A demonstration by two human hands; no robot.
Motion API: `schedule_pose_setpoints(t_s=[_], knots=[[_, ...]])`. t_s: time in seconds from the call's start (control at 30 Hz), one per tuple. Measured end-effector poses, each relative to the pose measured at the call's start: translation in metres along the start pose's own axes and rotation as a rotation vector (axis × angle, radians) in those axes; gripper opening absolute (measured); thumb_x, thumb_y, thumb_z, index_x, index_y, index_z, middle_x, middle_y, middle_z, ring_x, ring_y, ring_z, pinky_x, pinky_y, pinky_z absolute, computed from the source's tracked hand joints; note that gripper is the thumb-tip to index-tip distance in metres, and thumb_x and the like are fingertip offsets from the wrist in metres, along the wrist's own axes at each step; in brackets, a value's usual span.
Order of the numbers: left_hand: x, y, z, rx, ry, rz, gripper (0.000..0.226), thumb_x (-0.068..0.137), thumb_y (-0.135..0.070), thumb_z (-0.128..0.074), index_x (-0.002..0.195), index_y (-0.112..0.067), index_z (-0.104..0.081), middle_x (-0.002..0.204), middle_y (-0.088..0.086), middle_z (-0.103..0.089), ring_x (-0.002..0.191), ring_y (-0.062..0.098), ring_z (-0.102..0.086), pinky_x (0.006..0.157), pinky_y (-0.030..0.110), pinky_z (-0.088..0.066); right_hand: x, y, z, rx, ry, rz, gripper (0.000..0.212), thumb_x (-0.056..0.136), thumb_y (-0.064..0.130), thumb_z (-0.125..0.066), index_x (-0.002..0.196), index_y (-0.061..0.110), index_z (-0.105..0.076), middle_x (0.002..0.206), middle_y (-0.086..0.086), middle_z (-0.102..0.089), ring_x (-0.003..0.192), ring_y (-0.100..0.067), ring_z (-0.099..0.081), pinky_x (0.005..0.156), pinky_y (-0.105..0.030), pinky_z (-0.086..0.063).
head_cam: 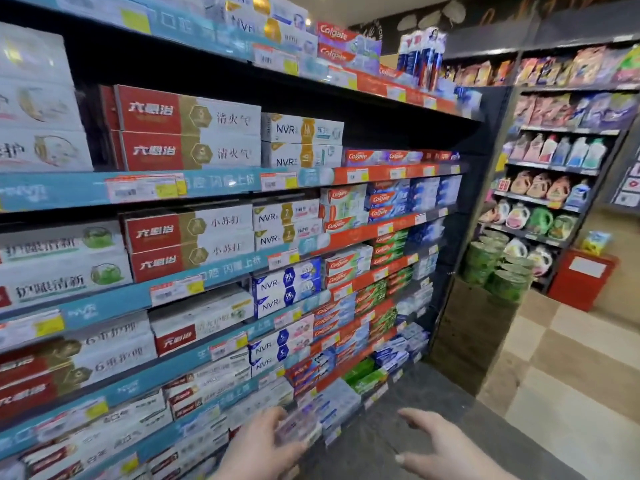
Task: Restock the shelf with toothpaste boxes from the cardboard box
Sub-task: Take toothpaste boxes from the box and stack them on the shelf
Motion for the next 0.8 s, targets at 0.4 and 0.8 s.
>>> schedule_pose_setpoints(t_s=[0.4, 0.8], knots=[[0.004, -0.001, -0.045, -0.047, -0.288, 0.417, 0.063, 0.072, -0.052, -0.065, 0.125, -0.022, -0.048, 0.129, 0.000, -0.053, 0.116, 0.014, -0.052, 0.094, 0.025, -0.043, 0.128, -0.036, 0.022, -0.203, 0.354, 0.295, 0.067, 0.080, 0.045, -0.062, 0.139, 0.032, -0.032, 0.144, 0.009, -0.039, 0.131, -0.009, -0.040, 0.106, -0.023, -0.036], [-0.060, 0.041, -0.076, -0.044, -0.442, 0.821, 0.066, 0.073, -0.051, -0.066, 0.127, -0.017, -0.048, 0.128, 0.004, -0.054, 0.114, 0.019, -0.055, 0.095, 0.032, -0.046, 0.194, -0.031, -0.055, -0.399, 0.547, 0.493, 0.066, 0.081, 0.037, -0.063, 0.138, 0.018, -0.036, 0.142, -0.002, -0.045, 0.128, -0.016, -0.044, 0.102, -0.025, -0.036]])
Point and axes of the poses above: each hand's wrist, its own x-axis towards the middle knuckle, its own z-axis out of the back of the hand, y = z × x, the point moved 6 cm from there along x, towards the middle knuckle
